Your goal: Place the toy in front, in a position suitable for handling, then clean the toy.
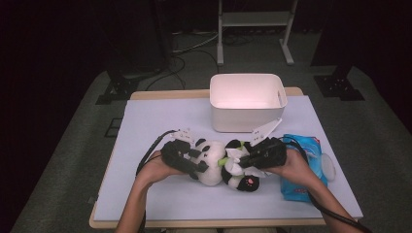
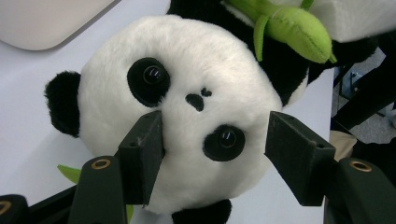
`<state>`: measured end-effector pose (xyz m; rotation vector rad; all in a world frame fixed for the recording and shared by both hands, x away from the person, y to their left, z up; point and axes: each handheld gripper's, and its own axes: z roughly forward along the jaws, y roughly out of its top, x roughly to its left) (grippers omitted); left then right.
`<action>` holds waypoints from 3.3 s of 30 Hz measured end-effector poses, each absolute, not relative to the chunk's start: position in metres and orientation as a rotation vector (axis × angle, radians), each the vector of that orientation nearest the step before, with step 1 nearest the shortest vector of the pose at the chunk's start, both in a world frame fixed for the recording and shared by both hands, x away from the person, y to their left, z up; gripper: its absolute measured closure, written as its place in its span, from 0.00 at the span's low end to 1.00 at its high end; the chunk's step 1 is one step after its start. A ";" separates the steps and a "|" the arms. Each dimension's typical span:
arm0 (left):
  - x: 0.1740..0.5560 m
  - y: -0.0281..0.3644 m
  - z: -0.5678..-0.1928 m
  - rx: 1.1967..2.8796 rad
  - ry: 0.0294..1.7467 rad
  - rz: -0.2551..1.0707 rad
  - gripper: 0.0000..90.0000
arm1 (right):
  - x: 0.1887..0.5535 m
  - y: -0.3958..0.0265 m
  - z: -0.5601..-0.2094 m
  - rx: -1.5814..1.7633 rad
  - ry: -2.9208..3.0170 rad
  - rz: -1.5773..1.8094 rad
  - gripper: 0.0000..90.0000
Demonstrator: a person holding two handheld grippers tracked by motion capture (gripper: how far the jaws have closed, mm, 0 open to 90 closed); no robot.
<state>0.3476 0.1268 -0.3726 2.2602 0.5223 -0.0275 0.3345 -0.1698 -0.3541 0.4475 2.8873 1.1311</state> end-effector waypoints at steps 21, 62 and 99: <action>0.372 0.119 -0.378 2.320 0.534 -0.018 0.16 | 0.335 -0.192 -0.367 0.497 2.907 1.147 0.96; 0.344 0.121 -0.381 2.303 0.502 0.011 0.25 | 0.335 -0.185 -0.349 0.464 2.920 1.135 0.96; 0.345 0.125 -0.384 2.285 0.528 -0.002 0.26 | 0.339 -0.196 -0.355 0.535 2.892 1.145 0.96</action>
